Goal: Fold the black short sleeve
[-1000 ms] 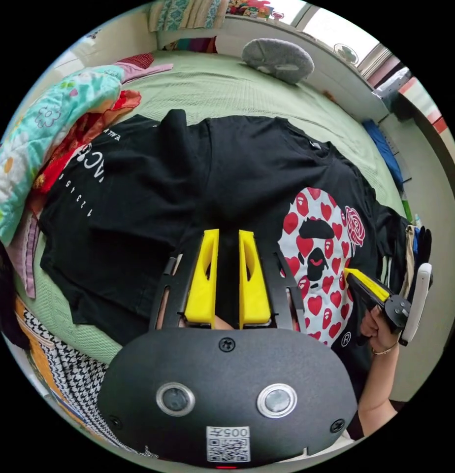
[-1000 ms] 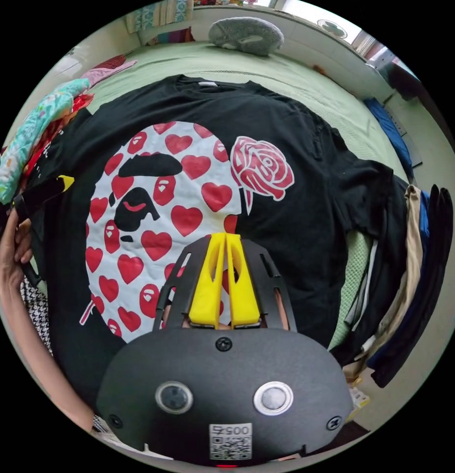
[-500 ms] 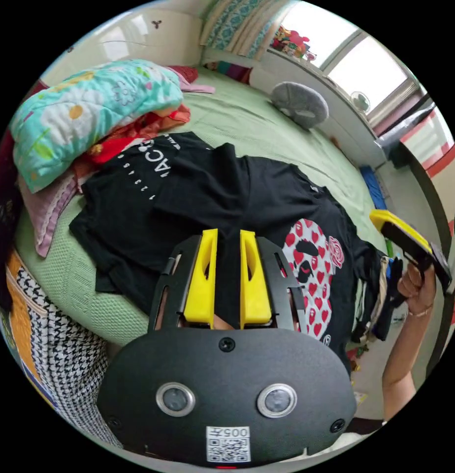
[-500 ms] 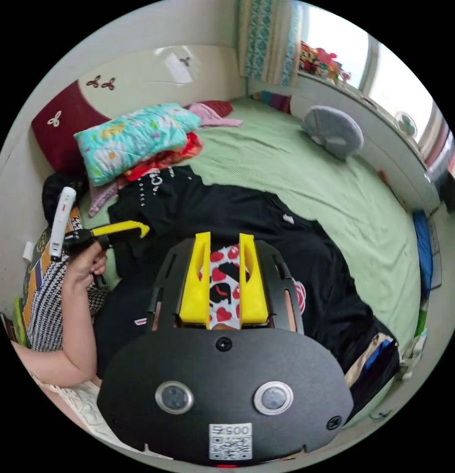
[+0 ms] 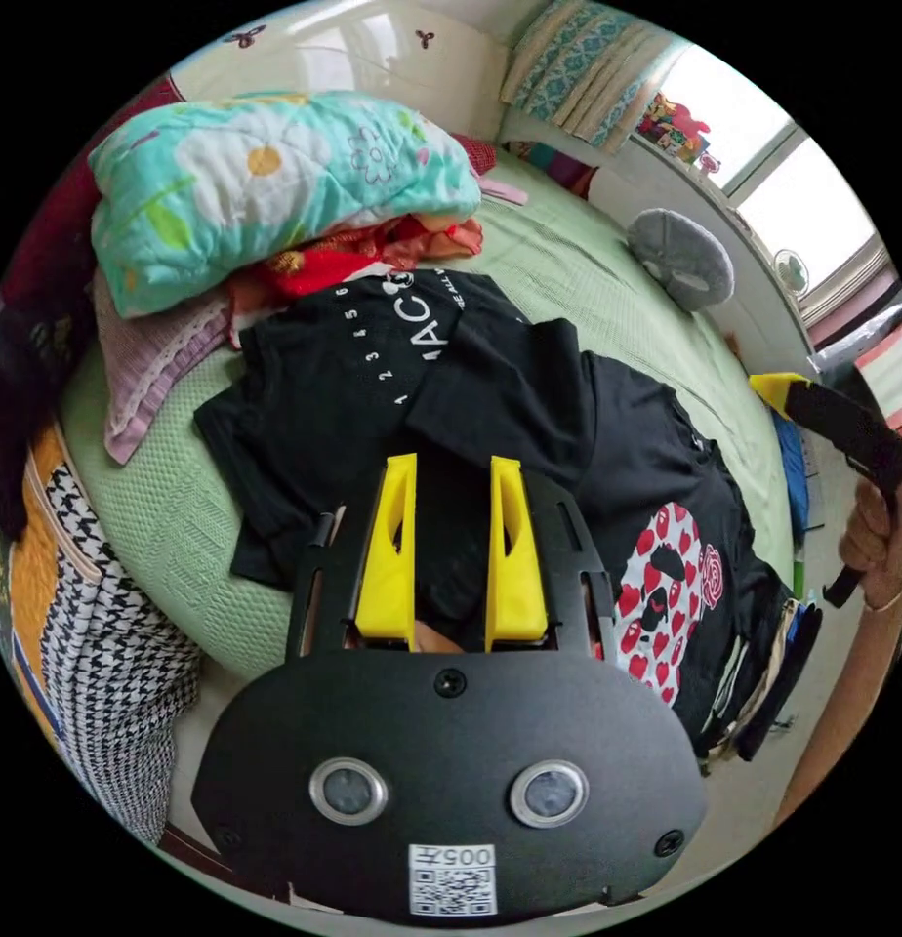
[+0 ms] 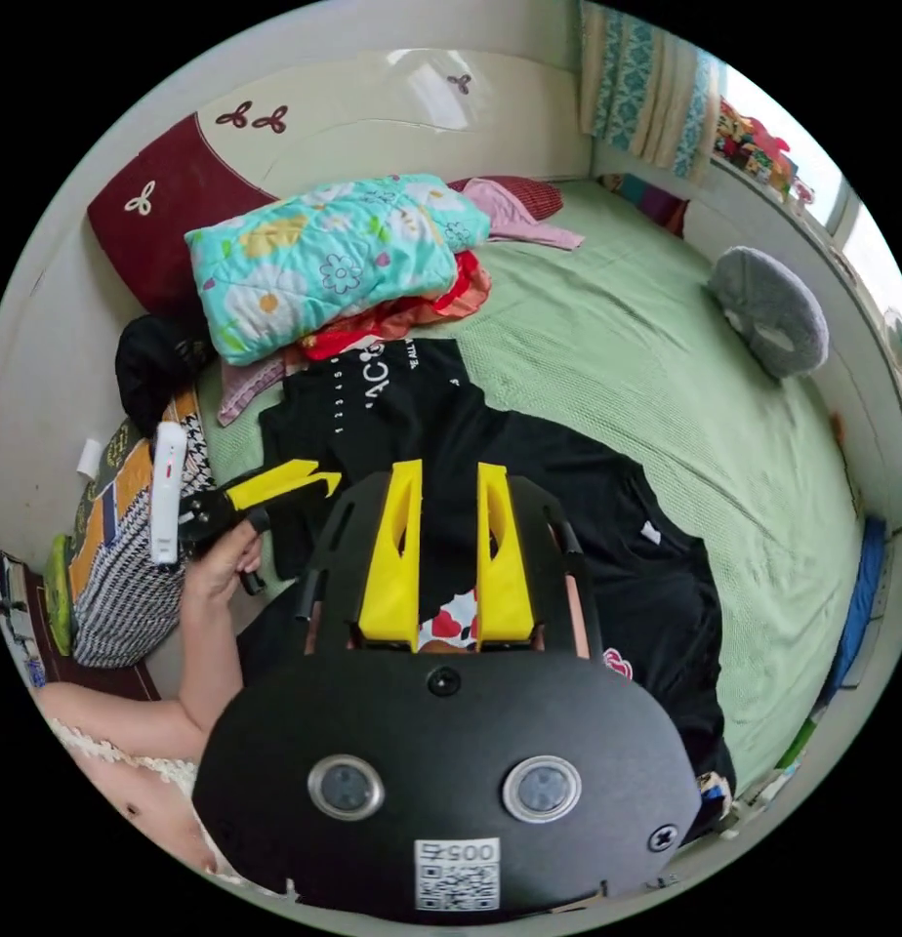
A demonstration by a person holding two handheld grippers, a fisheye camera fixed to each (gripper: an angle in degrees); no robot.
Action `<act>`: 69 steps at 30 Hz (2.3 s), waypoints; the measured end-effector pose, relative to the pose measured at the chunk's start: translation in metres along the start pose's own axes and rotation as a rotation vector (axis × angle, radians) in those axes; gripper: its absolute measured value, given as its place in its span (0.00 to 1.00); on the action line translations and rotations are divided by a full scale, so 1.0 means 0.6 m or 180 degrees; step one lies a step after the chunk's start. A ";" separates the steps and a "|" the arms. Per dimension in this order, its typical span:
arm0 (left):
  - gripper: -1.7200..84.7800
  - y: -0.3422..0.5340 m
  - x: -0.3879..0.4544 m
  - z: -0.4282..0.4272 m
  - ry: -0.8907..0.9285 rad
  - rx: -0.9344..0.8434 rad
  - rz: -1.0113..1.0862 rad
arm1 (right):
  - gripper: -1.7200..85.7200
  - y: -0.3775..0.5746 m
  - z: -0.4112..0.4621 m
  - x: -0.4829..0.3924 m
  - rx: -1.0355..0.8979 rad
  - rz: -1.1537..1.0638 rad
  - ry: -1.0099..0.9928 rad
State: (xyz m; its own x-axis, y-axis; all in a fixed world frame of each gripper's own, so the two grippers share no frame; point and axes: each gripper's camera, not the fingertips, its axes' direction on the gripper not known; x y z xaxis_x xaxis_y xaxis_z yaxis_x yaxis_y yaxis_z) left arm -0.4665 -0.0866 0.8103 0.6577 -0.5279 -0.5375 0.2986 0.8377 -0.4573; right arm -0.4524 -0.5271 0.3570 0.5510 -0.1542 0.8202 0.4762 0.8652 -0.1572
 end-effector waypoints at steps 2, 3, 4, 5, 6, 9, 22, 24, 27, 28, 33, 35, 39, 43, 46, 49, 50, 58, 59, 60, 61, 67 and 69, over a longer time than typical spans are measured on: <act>0.16 -0.007 -0.007 -0.005 0.0095 0.0058 -0.0045 | 0.12 -0.075 0.050 -0.020 -0.0266 -0.0080 0.0007; 0.16 -0.009 -0.009 -0.006 0.0121 0.0057 -0.0049 | 0.12 -0.094 0.065 -0.025 -0.0350 -0.0096 -0.0018; 0.16 -0.014 -0.012 -0.006 0.0169 0.0048 -0.0022 | 0.13 -0.126 0.093 -0.038 -0.0448 -0.0191 -0.0085; 0.16 -0.018 -0.017 -0.004 0.0157 0.0060 -0.0025 | 0.13 -0.156 0.118 -0.052 -0.0478 -0.0268 -0.0078; 0.16 -0.020 -0.021 -0.002 0.0131 0.0068 -0.0051 | 0.13 -0.170 0.131 -0.057 -0.0482 -0.0269 -0.0054; 0.16 -0.029 -0.046 0.019 0.0178 -0.0046 -0.0174 | 0.13 -0.233 0.192 -0.076 -0.0524 -0.0283 -0.0089; 0.13 -0.061 -0.076 0.066 0.0231 -0.0195 -0.0290 | 0.10 -0.331 0.425 -0.098 -0.1181 -0.0282 0.0297; 0.12 -0.063 -0.077 0.068 0.0220 -0.0201 -0.0274 | 0.10 -0.329 0.438 -0.092 -0.1183 -0.0257 0.0305; 0.10 -0.068 -0.076 0.069 0.0045 -0.0238 -0.0294 | 0.07 -0.324 0.442 -0.076 -0.1120 -0.0198 0.0296; 0.07 -0.070 -0.076 0.070 -0.0056 -0.0260 -0.0340 | 0.05 -0.321 0.439 -0.067 -0.1082 -0.0141 0.0299; 0.02 -0.076 -0.074 0.071 -0.0069 -0.0276 -0.0319 | 0.00 -0.301 0.411 -0.026 -0.0873 0.0017 0.0080; 0.02 -0.078 -0.075 0.065 -0.0026 -0.0286 -0.0346 | 0.00 -0.286 0.389 -0.005 -0.0774 0.0077 -0.0047; 0.01 -0.081 -0.077 0.037 0.0122 -0.0061 -0.0397 | 0.00 -0.254 0.339 0.019 -0.0585 0.0042 -0.0221; 0.01 -0.085 -0.078 0.009 0.0032 0.0117 -0.0421 | 0.00 -0.190 0.257 0.054 -0.0209 0.0000 -0.0460; 0.01 -0.083 -0.074 -0.007 0.0007 0.0170 -0.0399 | 0.00 -0.112 0.197 0.099 0.0102 0.0042 -0.0551; 0.02 -0.083 -0.063 -0.014 0.0094 0.0189 -0.0315 | 0.00 -0.012 0.153 0.167 0.0340 0.0269 -0.0675; 0.02 -0.081 -0.057 -0.010 0.0129 0.0186 -0.0273 | 0.00 0.032 0.142 0.198 0.0442 0.0391 -0.0732; 0.08 -0.105 0.039 0.029 0.0287 -0.0211 0.0258 | 0.07 0.217 0.193 0.391 -0.0022 0.1101 -0.0313; 0.08 -0.108 0.056 0.033 0.0224 -0.0248 0.0352 | 0.08 0.229 0.186 0.405 -0.0002 0.1163 -0.0216; 0.08 -0.109 0.064 0.035 0.0193 -0.0262 0.0397 | 0.08 0.234 0.180 0.411 0.0040 0.1187 -0.0204; 0.09 -0.113 0.079 0.038 0.0137 -0.0275 0.0452 | 0.09 0.238 0.165 0.419 0.0181 0.1185 -0.0249; 0.09 -0.134 0.134 0.060 0.0251 -0.0455 0.0571 | 0.11 0.183 0.168 0.380 0.0076 0.0628 -0.0145; 0.09 -0.138 0.149 0.063 0.0259 -0.0566 0.0687 | 0.12 0.180 0.197 0.370 -0.0175 0.0521 0.0044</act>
State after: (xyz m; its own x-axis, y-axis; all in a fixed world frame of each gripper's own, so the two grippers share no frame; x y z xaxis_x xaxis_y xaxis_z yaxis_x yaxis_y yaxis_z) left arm -0.4061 -0.1980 0.8271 0.6331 -0.3555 -0.6876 0.0271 0.8980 -0.4392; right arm -0.3597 -0.4116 0.5869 0.6335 -0.0203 0.7735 0.4158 0.8520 -0.3182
